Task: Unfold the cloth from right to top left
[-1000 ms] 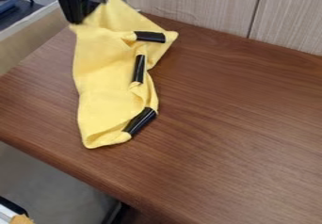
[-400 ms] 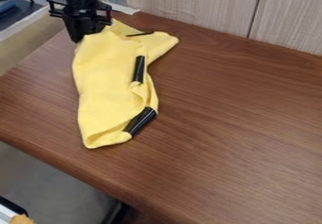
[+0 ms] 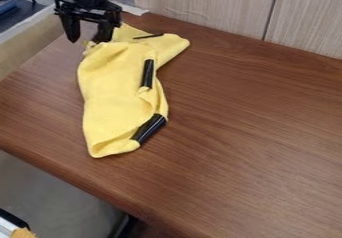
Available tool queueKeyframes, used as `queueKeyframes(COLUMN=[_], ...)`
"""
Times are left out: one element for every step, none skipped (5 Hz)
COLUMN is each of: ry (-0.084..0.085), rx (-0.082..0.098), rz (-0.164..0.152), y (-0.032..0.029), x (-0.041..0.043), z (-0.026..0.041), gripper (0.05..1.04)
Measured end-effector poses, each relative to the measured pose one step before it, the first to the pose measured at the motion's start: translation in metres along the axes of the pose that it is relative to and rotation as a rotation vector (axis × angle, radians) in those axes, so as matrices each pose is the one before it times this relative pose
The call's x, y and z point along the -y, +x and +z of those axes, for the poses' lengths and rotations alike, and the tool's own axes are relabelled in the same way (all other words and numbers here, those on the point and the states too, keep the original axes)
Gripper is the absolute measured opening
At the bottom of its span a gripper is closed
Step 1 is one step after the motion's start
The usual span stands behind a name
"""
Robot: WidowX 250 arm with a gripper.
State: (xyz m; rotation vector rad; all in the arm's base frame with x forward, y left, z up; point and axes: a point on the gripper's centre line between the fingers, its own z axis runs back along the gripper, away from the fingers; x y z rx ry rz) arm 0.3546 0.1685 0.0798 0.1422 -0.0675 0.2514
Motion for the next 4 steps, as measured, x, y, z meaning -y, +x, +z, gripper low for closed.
queueKeyframes(ry=[0.0083, 0.0097, 0.0138, -0.0876], rx=[0.0651, 0.0143, 0.0767, 0.0796], rz=[0.0056, 0.0106, 0.0101, 0.0076], y=[0.0033, 0.00002, 0.00354, 0.00409], x=[-0.00283, -0.00237, -0.00076, 0.00677], z=[0.02612, 0.00977, 0.03276, 0.02725], gripper=[1.003, 1.001, 1.001, 1.001])
